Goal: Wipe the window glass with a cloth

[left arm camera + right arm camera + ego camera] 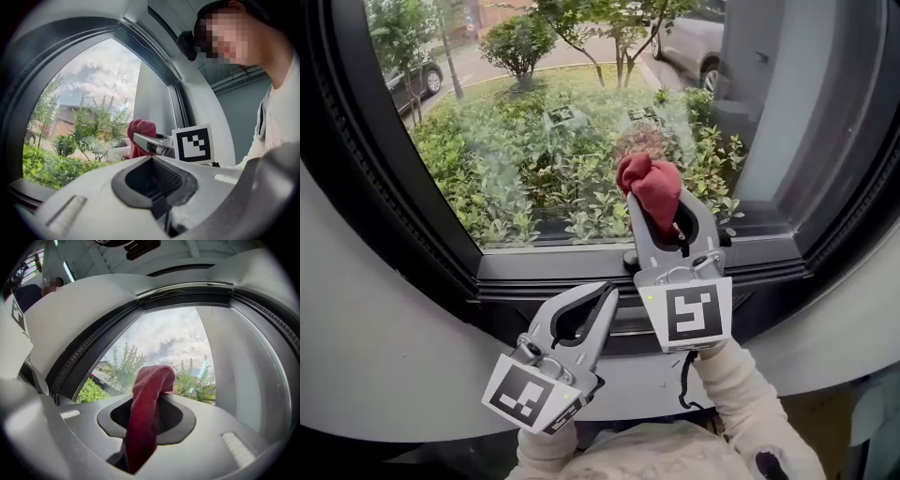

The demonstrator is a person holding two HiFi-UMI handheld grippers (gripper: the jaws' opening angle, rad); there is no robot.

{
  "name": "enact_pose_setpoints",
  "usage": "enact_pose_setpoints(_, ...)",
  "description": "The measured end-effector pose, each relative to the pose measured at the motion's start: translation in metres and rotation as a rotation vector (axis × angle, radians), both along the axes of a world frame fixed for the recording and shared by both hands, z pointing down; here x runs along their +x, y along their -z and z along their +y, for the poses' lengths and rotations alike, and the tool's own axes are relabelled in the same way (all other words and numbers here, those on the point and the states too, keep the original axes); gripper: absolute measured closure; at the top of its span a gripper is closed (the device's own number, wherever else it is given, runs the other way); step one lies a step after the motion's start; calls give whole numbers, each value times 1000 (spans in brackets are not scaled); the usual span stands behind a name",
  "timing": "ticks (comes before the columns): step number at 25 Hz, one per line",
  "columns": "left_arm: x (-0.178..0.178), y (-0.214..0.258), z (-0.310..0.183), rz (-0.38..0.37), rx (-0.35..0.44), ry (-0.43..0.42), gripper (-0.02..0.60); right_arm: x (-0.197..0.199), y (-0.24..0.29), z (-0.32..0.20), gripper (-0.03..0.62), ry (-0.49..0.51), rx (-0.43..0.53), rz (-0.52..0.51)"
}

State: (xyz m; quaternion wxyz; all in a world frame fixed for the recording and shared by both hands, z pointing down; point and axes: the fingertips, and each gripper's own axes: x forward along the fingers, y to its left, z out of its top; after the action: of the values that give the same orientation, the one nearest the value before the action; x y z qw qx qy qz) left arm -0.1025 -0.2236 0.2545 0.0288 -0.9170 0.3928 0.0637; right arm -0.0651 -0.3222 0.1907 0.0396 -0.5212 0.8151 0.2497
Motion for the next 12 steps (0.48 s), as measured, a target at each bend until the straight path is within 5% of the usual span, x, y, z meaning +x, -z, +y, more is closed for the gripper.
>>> enact_pose_setpoints(12, -32, 4, 24, 12, 1, 56, 581, -38, -6, 13, 468, 192, -106, -49)
